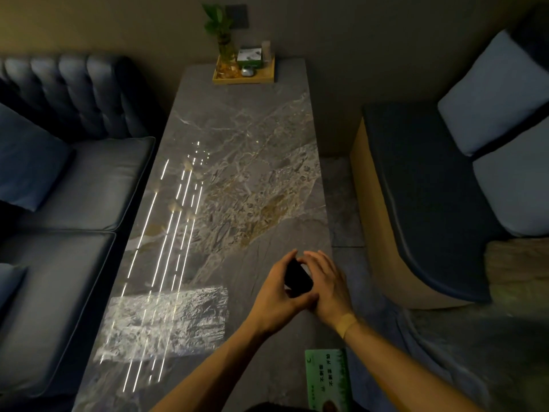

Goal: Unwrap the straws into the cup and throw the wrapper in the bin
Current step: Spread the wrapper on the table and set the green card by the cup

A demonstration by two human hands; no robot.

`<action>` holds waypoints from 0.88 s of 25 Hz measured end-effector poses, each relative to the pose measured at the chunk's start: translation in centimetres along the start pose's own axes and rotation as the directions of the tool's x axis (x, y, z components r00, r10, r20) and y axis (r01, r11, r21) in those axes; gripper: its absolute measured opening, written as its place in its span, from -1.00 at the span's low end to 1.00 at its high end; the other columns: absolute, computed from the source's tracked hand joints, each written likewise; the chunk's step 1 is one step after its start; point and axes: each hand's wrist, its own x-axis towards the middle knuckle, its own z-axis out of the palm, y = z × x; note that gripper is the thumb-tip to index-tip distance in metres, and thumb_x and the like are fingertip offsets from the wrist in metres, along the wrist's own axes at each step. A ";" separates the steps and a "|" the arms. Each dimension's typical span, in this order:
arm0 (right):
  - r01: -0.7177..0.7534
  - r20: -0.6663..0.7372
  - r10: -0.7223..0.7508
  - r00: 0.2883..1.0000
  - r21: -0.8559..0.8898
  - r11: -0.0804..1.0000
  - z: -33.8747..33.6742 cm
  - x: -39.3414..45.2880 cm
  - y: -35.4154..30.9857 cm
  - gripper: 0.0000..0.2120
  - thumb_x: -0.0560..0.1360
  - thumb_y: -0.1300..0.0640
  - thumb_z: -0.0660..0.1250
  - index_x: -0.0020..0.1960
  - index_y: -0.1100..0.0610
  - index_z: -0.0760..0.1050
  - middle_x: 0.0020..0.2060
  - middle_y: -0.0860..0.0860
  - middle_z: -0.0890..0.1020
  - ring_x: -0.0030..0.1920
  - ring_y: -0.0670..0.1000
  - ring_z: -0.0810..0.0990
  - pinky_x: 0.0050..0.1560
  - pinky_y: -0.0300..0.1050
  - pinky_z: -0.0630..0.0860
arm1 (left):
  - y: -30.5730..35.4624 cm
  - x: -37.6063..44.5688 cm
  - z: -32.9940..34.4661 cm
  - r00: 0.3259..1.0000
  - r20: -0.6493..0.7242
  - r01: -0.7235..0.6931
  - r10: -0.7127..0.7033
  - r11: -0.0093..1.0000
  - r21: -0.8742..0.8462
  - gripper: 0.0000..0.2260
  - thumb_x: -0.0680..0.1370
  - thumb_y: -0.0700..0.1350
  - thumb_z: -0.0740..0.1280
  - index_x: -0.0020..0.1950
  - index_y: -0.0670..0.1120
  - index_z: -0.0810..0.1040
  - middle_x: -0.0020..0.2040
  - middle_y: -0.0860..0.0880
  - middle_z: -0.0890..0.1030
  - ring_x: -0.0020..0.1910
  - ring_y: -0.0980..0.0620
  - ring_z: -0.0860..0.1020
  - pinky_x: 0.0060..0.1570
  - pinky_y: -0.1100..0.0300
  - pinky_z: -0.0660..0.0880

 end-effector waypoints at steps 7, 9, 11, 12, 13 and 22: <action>0.026 0.044 -0.021 0.999 -0.117 0.993 -0.6 0.7 -0.7 -0.24 0.33 -0.30 0.10 0.45 0.02 0.22 0.49 -0.02 0.25 0.55 0.06 0.08 0.48 0.24 0.06 | -0.4 1.4 -0.1 1.000 -0.023 0.013 -0.013 1.000 -0.012 -0.16 0.38 0.14 0.50 0.55 0.12 0.12 0.46 0.15 0.30 0.39 0.23 0.29 0.32 0.29 0.29; 0.039 0.038 -0.034 0.999 -0.142 0.989 -0.7 0.8 -0.7 -0.28 0.32 -0.25 0.14 0.41 0.04 0.26 0.42 0.00 0.33 0.46 0.10 0.25 0.34 0.20 0.31 | -0.6 1.7 0.0 1.000 -0.010 0.011 -0.011 0.998 0.063 -0.20 0.39 0.16 0.47 0.54 0.07 0.16 0.47 0.06 0.32 0.36 0.18 0.33 0.28 0.31 0.32; 0.041 0.042 -0.036 0.998 -0.135 0.990 -0.7 0.6 -1.0 -0.35 0.35 -0.17 0.22 0.38 0.04 0.27 0.38 -0.02 0.34 0.32 0.10 0.34 0.11 0.13 0.49 | -0.8 1.7 0.2 1.000 -0.008 0.008 -0.007 0.994 0.109 -0.26 0.41 0.20 0.42 0.51 0.06 0.21 0.43 0.03 0.36 0.31 0.17 0.38 0.19 0.41 0.32; 0.030 0.050 -0.024 0.998 -0.125 0.992 -0.8 0.5 -1.1 -0.37 0.36 -0.14 0.25 0.38 0.04 0.26 0.38 -0.03 0.32 0.29 0.10 0.35 0.05 0.12 0.51 | -0.9 1.5 0.2 1.000 -0.008 0.002 -0.001 0.992 0.124 -0.30 0.42 0.21 0.39 0.49 0.07 0.23 0.41 0.04 0.38 0.29 0.18 0.39 0.12 0.47 0.31; 0.015 0.061 -0.008 0.998 -0.118 0.993 -0.8 0.4 -1.3 -0.37 0.37 -0.11 0.27 0.39 0.03 0.25 0.39 -0.04 0.31 0.28 0.09 0.35 0.02 0.11 0.51 | -1.0 1.3 0.2 1.000 -0.010 -0.008 0.009 0.991 0.136 -0.33 0.43 0.22 0.37 0.47 0.08 0.24 0.40 0.05 0.39 0.27 0.19 0.40 0.08 0.51 0.30; 0.013 0.009 -0.011 1.000 -0.140 0.990 1.1 -4.1 -3.7 -0.29 0.29 -0.28 0.03 0.35 0.03 0.34 0.35 -0.03 0.41 0.24 0.11 0.42 0.13 0.08 0.45 | -3.2 -3.4 -0.7 0.996 0.004 -0.090 0.091 0.976 0.201 -0.45 0.50 0.22 0.30 0.44 0.16 0.23 0.36 0.13 0.42 0.25 0.23 0.44 0.13 0.45 0.41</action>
